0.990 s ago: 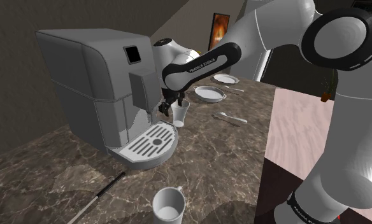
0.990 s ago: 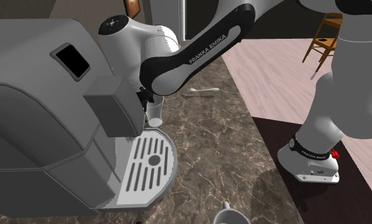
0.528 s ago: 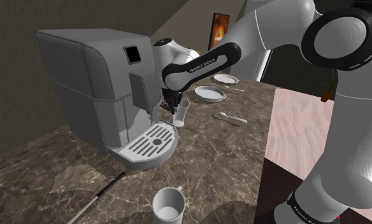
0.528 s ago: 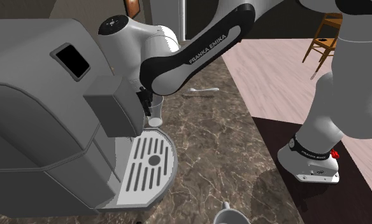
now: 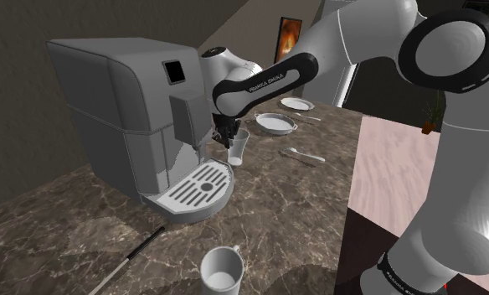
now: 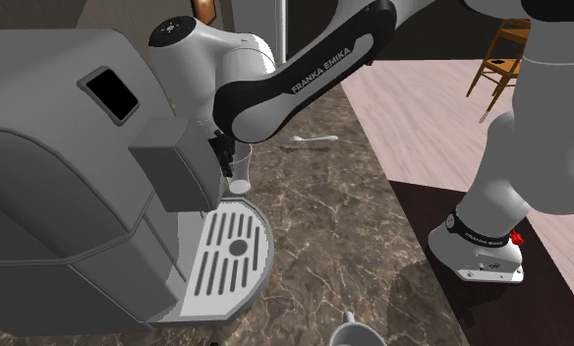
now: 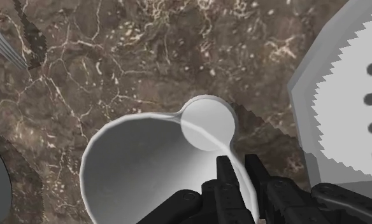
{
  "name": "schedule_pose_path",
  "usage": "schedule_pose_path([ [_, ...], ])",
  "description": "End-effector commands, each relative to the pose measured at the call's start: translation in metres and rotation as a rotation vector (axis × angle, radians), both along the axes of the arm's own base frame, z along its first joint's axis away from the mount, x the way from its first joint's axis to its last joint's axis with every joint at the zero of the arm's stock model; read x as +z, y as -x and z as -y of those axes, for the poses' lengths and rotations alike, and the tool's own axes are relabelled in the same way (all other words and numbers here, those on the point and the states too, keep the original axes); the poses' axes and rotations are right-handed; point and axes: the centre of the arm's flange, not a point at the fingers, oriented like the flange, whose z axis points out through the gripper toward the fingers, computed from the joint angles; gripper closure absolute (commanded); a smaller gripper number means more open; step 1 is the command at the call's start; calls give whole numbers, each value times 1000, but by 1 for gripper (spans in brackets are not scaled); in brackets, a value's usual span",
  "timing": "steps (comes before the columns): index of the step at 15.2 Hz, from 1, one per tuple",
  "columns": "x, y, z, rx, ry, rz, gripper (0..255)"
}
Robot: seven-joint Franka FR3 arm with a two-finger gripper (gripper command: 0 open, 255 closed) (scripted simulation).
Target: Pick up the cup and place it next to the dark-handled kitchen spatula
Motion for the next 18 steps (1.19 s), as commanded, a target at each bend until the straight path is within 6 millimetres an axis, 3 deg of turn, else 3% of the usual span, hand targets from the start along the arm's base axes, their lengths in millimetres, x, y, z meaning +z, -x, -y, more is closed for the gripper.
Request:
schedule_pose_path([
  [1,10,0,0,0,0,1,255],
  [18,100,0,0,0,0,1,255],
])
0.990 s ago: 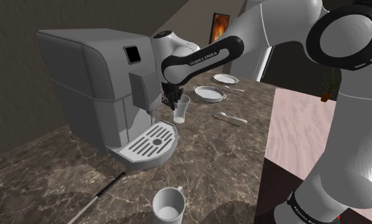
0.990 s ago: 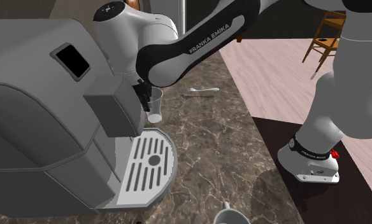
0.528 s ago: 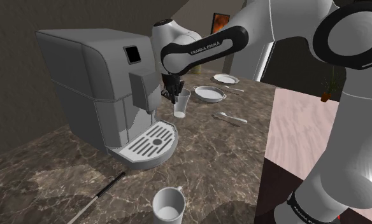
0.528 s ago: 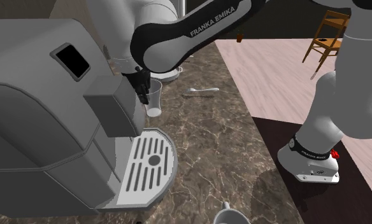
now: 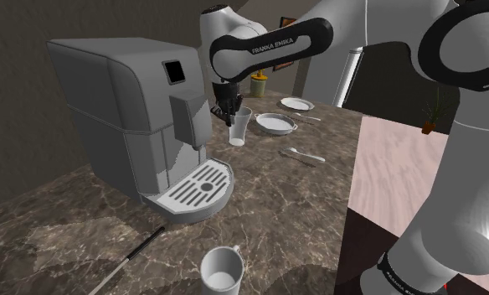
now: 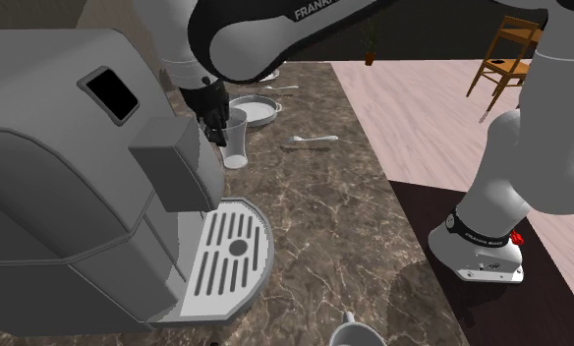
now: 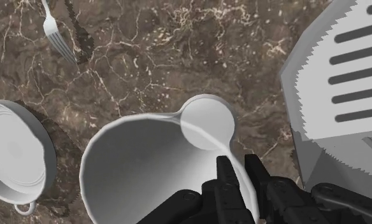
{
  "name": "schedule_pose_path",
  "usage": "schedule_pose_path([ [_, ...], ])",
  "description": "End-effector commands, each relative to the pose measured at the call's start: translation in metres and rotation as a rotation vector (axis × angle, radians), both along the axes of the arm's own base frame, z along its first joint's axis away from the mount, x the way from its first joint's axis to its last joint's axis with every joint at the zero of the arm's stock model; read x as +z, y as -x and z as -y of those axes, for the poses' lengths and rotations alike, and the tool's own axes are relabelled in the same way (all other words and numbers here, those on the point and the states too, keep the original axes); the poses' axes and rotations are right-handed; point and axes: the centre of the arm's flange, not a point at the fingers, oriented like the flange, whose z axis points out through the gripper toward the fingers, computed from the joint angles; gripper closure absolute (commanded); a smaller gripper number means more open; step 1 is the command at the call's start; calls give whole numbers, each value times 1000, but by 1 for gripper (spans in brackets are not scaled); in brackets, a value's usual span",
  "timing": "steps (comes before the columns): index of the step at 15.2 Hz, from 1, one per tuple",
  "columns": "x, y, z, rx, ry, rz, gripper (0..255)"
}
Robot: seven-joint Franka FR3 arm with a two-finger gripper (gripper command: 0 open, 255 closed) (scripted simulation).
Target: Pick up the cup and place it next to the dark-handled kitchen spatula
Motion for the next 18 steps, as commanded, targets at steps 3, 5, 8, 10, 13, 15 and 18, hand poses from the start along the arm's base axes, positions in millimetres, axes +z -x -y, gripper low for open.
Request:
schedule_pose_path([
  [3,22,0,0,0,0,0,255],
  [5,32,0,0,0,0,0,255],
  [8,48,0,0,0,0,0,255],
  [10,59,0,0,0,0,0,255],
  [13,74,0,0,0,0,0,255],
  [15,85,0,0,0,0,0,255],
  [18,100,0,0,0,0,0,255],
])
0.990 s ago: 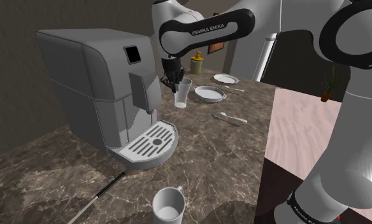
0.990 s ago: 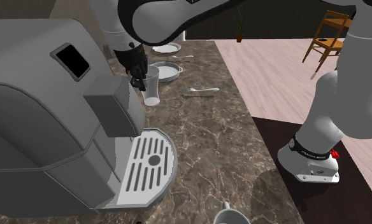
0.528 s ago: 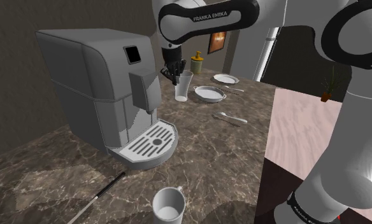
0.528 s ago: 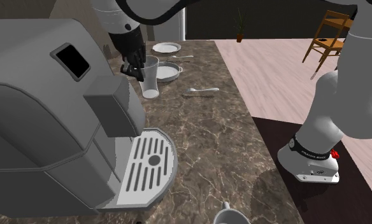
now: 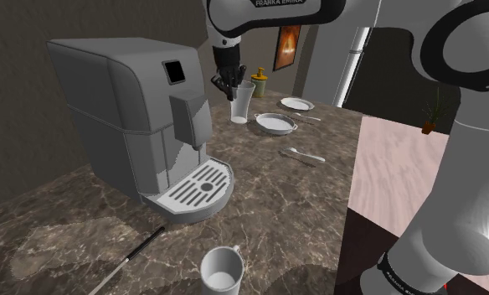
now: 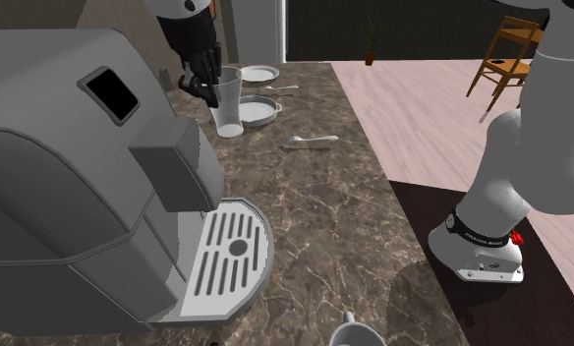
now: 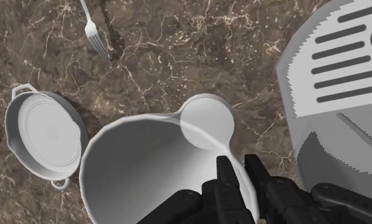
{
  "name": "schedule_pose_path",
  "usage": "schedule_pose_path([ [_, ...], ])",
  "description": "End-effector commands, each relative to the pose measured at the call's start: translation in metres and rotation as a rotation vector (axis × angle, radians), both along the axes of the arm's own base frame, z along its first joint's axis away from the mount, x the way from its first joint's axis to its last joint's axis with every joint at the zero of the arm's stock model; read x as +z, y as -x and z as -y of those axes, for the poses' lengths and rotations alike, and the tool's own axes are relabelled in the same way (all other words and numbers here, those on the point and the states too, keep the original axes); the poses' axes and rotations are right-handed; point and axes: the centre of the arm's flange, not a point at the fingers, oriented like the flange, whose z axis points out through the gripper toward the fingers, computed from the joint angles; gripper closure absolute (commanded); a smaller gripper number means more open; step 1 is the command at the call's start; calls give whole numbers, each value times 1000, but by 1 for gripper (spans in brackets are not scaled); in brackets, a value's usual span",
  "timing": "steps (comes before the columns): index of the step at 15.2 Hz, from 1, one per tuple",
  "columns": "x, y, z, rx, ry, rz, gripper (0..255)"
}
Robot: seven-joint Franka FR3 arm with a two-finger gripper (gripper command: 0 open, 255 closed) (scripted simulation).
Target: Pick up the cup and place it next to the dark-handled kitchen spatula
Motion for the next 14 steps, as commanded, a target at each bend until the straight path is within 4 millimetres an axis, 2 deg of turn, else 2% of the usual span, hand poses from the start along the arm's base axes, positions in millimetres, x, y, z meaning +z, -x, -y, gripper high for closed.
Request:
schedule_pose_path([
  [1,5,7,-12,0,0,0,255],
  [14,5,98,-157,0,0,0,255],
])
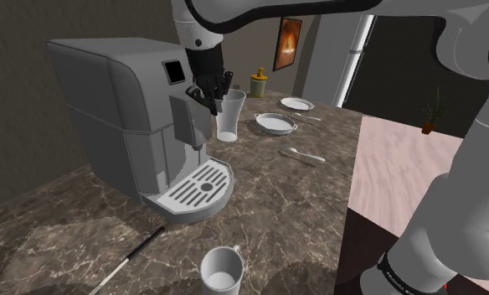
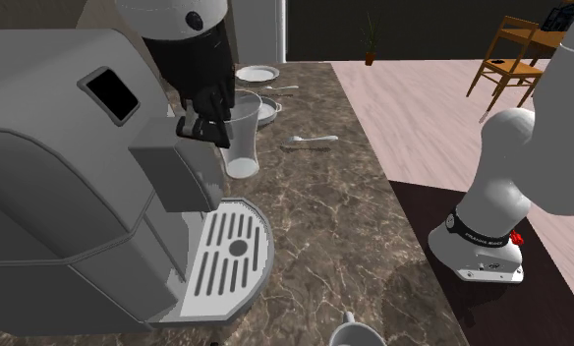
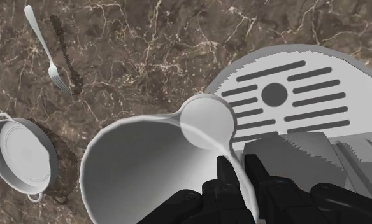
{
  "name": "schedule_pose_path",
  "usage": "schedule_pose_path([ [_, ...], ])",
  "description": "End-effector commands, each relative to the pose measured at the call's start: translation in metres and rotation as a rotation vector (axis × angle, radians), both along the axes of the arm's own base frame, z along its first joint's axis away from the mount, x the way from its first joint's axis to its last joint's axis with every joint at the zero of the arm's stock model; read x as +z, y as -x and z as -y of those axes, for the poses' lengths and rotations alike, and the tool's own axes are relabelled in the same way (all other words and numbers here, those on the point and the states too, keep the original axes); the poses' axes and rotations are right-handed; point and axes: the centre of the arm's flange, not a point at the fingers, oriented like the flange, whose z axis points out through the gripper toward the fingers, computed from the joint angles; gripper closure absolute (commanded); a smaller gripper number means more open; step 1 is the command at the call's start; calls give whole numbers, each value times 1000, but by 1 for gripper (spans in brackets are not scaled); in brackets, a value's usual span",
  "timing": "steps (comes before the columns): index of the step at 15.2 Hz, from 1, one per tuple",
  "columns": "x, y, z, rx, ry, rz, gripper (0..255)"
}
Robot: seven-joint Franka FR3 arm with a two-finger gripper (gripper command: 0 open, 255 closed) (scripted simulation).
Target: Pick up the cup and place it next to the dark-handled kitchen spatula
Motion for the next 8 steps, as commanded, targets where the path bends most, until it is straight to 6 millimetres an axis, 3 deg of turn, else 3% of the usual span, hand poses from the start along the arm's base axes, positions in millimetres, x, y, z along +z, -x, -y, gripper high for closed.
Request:
schedule_pose_path([
  [1,-6,15,-27,-2,-19,-12,255],
  [8,-6,64,-105,-2,-19,-12,255],
])
